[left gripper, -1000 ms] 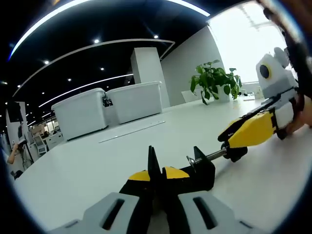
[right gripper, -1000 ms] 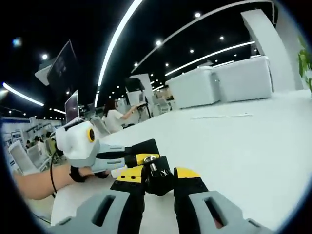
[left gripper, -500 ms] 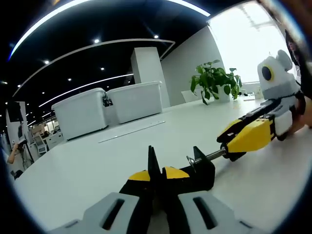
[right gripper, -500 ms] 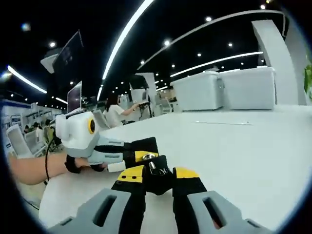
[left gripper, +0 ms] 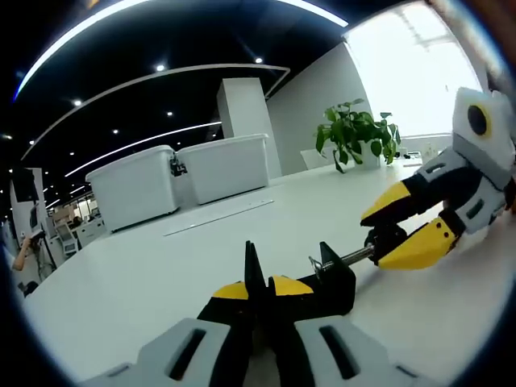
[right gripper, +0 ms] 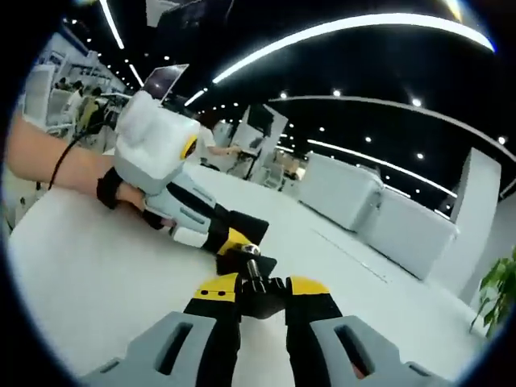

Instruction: Clamp the fixed fixture on the desktop, loosen the retaining clip, secure it to the edge of the desk, and tighten the retaining clip.

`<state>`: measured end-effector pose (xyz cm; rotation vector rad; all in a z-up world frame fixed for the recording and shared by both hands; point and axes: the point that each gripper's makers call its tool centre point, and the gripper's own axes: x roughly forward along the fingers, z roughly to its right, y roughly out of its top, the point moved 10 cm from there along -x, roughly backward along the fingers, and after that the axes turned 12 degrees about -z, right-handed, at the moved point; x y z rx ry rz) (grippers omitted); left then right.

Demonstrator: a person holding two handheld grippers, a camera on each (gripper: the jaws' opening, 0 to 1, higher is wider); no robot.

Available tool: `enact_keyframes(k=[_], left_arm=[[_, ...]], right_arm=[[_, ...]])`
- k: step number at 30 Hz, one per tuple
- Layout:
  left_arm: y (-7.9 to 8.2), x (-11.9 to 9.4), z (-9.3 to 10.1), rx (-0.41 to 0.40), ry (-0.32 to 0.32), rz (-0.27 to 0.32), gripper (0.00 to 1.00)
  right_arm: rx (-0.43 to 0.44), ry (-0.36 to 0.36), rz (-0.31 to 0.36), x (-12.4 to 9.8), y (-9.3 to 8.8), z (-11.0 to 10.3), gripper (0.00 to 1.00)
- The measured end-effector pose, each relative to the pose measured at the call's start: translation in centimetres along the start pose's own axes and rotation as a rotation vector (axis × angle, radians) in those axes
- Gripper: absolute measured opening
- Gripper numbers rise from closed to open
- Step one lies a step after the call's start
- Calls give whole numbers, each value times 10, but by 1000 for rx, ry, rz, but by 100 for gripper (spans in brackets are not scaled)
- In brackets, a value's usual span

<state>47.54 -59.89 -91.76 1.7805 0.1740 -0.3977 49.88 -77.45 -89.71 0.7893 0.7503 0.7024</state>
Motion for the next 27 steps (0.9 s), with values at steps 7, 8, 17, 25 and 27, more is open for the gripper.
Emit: enact_keyframes(k=[7,8,17,25,27], left_arm=[[0,0,0,-3,0,0,7],[1,0,0,-2,-1,0,7],[1,0,0,-2,1,0,7],[2,1,-2,-2,3,0,7],[2,1,-2,-2,2,0,7]], right_arm=[[-132,-30,-7,5,2,-2,20],[-184,-43,-9,0,3,-4,20],[-294,-71,-19,-5,4,-11,20],[-344,-89,-29,-4,3,-12,20],[-345,-89,-30,-2,3,-12,20]])
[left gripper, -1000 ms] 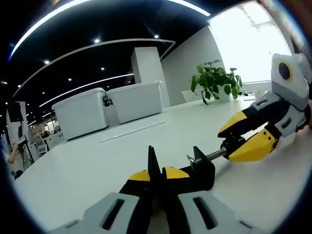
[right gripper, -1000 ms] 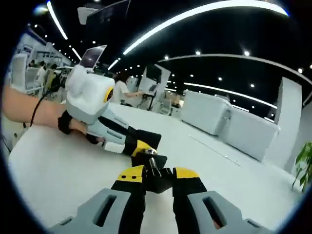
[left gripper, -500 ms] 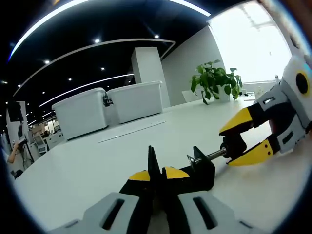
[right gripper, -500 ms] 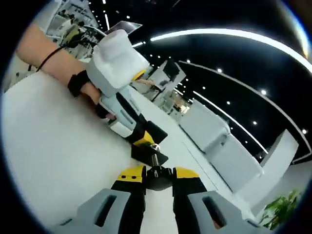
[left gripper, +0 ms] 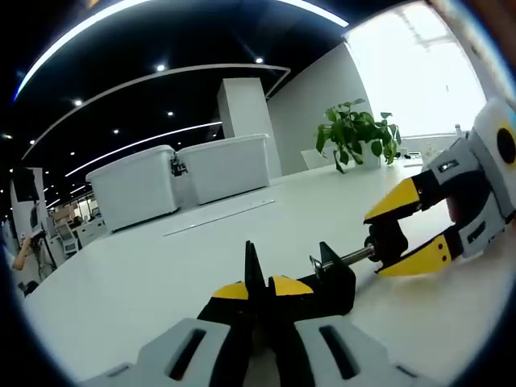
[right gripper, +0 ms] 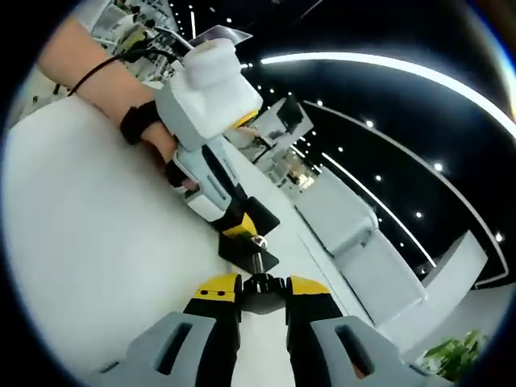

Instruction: Clamp the fixed fixture on the desktop, loosen the retaining clip, secure it to the edge of the desk, and tighten the retaining clip.

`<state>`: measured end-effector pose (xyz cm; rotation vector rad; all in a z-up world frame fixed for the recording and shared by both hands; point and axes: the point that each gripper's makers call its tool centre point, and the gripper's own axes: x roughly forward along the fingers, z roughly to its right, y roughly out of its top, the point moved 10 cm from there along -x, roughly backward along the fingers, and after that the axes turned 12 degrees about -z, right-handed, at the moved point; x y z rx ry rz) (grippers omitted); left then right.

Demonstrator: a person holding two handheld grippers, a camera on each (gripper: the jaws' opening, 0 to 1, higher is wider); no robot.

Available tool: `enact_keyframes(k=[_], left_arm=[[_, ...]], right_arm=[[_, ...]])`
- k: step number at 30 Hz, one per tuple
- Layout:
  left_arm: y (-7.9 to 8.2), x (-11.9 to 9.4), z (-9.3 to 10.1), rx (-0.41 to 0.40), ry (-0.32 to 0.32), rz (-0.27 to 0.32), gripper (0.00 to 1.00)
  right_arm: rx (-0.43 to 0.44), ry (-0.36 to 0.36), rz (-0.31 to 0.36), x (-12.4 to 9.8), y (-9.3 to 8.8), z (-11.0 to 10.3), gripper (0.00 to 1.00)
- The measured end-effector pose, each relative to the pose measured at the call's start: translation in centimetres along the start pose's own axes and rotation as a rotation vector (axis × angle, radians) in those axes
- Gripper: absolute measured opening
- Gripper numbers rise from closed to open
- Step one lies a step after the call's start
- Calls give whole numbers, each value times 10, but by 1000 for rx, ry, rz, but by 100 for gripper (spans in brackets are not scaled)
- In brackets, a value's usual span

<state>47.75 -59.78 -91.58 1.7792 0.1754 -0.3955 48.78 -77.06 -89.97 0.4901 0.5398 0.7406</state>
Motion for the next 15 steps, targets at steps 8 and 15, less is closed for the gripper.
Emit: enact_keyframes(k=[8,15], left_arm=[[0,1,0,1,-2,0,7],[-1,-2,2,0,-2,0,7]], right_arm=[[-46,-26,-9,3,0,-2,21],[-68,-44,-17,-1,1,-4,21]])
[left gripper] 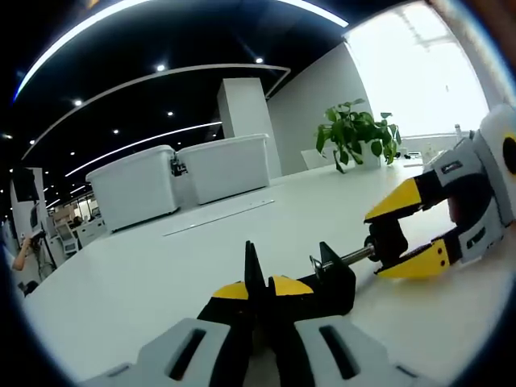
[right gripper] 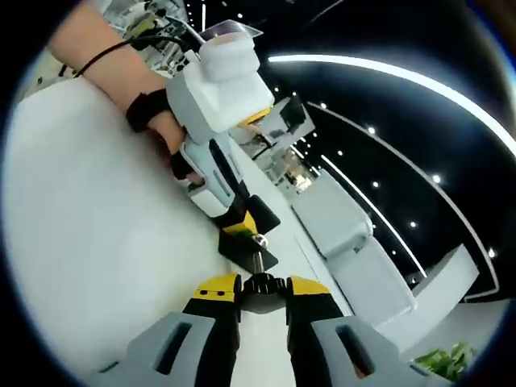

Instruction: Clamp the fixed fixture on the desktop, loosen the retaining clip, secure it to the edge of the desk, and tighten the retaining clip.

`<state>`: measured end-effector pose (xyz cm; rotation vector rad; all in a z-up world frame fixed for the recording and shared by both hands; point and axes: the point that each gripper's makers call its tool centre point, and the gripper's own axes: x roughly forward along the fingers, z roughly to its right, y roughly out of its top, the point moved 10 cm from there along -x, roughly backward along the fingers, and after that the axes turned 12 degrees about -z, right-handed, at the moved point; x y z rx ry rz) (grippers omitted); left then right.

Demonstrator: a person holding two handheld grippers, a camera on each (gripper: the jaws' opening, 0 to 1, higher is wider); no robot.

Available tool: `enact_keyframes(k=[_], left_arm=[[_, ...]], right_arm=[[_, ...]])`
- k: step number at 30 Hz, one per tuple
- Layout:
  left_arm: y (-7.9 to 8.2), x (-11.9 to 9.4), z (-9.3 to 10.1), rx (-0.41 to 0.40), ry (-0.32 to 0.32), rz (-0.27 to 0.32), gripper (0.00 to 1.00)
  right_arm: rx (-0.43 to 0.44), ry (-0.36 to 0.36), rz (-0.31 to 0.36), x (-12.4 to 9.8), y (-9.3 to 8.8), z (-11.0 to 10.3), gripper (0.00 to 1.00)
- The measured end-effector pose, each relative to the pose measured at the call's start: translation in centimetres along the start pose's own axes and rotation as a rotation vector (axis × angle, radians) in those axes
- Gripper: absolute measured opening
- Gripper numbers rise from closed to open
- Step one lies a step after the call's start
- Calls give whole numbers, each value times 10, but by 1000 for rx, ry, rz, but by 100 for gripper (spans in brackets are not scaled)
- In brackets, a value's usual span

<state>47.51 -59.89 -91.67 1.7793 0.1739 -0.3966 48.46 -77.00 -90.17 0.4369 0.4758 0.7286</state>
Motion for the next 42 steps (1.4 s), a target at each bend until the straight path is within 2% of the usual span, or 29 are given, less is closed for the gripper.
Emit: enact_keyframes(k=[7,12,17,20,22,23,24,25,31,32,39,42], left_arm=[[1,3,-1,2,-5,1,7],[1,3,-1,4,-5,2,8],[1,3,-1,7,-9,4,8],[1,3,0,8,-9,5,8],[2,2,0,8,-9,5,8],[1,2,0,8,-9,5,8],[1,2,0,8,-9,5,8],[1,2,0,7,-8,5,8],[1,1,0,8,-7,5,8],[1,1,0,7,-7,5,8],[1,1,1,9,-10,6,8],[1,0,2,9,-10,6,8]], right_arm=[[-28,-12,-4,0,1,-1,21],[88,1,3,0,-1,1,21],[379,85,-11,-1,-5,10,29],[507,118,30,-5,-5,14,29],[655,179,56,-8,-7,15,29],[696,197,63,-8,-7,15,29],[793,240,76,-8,-8,15,28],[855,276,84,-8,-9,15,26],[1130,342,90,3,-22,28,25],[1151,344,88,3,-24,29,25],[1142,325,77,10,-26,28,20],[1136,326,32,14,-29,24,21]])
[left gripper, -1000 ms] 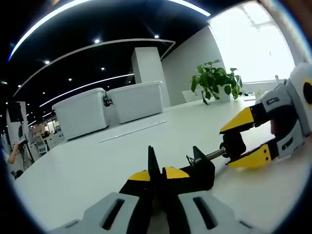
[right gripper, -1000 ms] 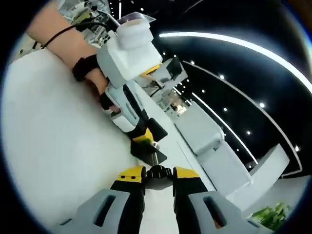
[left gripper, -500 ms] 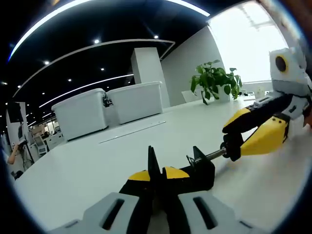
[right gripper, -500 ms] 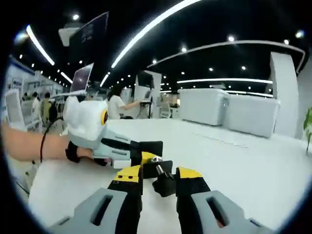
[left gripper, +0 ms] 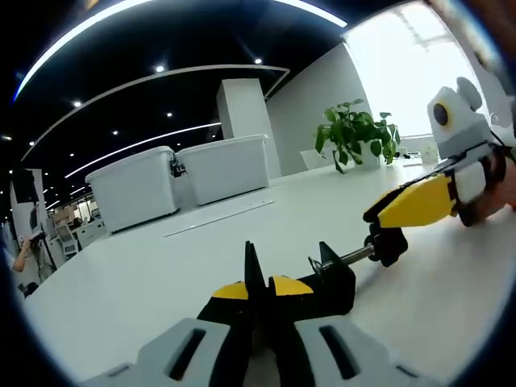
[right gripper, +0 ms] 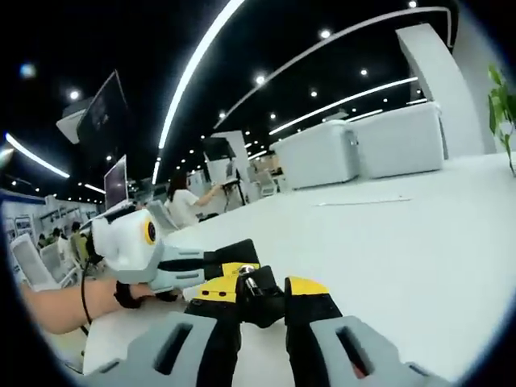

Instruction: Clamp the fixed fixture on the desktop, loosen the retaining clip, secure it to the edge of the desk, and tighten the retaining clip.

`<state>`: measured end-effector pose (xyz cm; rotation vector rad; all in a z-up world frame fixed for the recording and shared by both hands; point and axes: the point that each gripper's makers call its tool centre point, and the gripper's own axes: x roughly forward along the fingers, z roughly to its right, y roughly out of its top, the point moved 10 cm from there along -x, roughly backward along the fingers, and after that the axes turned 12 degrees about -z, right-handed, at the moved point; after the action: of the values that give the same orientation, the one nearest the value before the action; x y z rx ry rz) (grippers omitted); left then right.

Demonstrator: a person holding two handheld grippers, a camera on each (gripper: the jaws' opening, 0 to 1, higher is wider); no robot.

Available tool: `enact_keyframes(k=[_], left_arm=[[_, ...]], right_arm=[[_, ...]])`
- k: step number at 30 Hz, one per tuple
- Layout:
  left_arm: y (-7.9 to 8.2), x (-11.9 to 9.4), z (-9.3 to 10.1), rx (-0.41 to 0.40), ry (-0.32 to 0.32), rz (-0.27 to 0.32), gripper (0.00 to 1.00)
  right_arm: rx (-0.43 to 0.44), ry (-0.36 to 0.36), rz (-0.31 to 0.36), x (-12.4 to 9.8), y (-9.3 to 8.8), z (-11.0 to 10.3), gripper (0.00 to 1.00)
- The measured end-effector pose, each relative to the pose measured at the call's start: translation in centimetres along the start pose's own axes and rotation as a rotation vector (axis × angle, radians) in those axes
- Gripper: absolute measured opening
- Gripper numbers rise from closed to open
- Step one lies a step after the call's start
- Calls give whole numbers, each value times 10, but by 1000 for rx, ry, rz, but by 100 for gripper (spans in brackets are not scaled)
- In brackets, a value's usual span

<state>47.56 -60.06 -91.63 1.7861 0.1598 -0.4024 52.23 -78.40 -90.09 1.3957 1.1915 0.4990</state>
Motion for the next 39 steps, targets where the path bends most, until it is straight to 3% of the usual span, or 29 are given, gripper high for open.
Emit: enact_keyframes(k=[8,14,24,30,35,39], left_arm=[[-1,0,1,1,-4,1,8],[-3,-2,3,0,0,0,8],[-1,-1,1,-1,3,-1,8],[-1,-1,1,-2,6,-2,8],[-1,-1,1,-3,6,-2,8],[-1,-1,1,-3,6,-2,8]], right_arm=[[-7,8,-17,0,-3,-1,20],[-62,12,-2,-4,-6,-6,19],[-351,-71,8,-11,-7,-23,19],[-395,-88,8,-7,-6,-22,19],[-522,-130,10,-5,-4,-22,19],[-551,-139,7,-6,-4,-22,19]])
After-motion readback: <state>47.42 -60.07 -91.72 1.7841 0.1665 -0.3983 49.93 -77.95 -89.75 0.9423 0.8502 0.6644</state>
